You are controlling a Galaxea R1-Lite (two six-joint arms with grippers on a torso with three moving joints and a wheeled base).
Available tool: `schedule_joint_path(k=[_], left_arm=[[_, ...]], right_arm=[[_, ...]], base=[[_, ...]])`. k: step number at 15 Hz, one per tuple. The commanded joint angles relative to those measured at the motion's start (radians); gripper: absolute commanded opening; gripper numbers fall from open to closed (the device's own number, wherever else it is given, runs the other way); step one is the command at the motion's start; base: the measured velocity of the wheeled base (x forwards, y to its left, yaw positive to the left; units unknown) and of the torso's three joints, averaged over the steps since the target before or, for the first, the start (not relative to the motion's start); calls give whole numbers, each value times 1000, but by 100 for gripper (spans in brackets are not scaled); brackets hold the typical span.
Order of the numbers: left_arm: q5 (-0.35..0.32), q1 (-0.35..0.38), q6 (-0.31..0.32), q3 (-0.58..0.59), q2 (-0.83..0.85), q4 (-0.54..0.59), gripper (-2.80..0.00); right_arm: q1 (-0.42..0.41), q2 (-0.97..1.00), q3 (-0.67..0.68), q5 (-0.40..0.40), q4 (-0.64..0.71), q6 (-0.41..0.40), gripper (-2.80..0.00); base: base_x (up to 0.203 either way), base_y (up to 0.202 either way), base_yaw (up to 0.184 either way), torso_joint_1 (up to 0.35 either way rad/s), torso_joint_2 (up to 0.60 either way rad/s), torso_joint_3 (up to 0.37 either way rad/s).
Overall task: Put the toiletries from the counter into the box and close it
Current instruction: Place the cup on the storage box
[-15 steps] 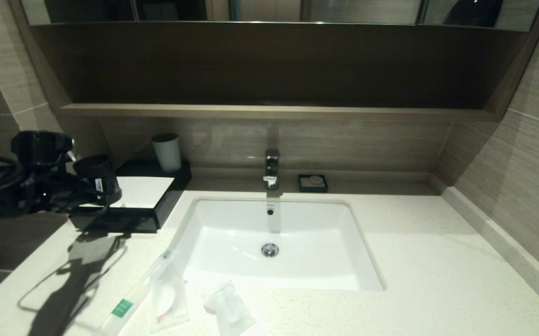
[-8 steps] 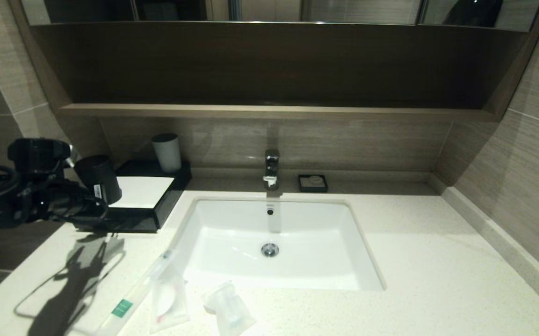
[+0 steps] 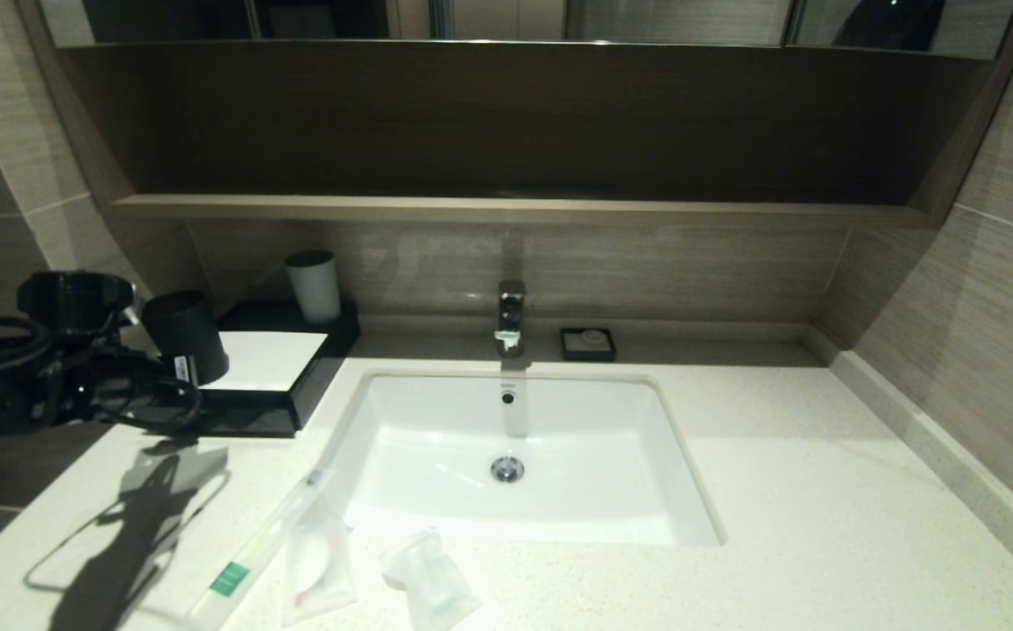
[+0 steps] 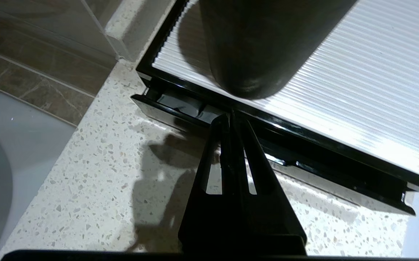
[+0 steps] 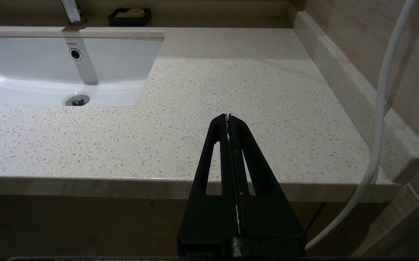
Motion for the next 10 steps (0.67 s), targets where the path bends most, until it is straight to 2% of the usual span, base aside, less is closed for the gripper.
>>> schedule_joint_path(k=[1, 4, 10], left_arm=[[1, 16, 2, 7, 24, -35, -280], [-1, 35, 8, 10, 58, -99, -280], [-2, 41, 8, 1, 84, -104, -280]], right_arm=[[0, 0, 2, 0, 0, -1, -280], [0, 0, 2, 0, 0, -1, -280], [0, 0, 2, 0, 0, 0, -280]], base=[[0, 0, 0, 0, 0, 0], [0, 0, 0, 0, 0, 0], [0, 0, 0, 0, 0, 0]])
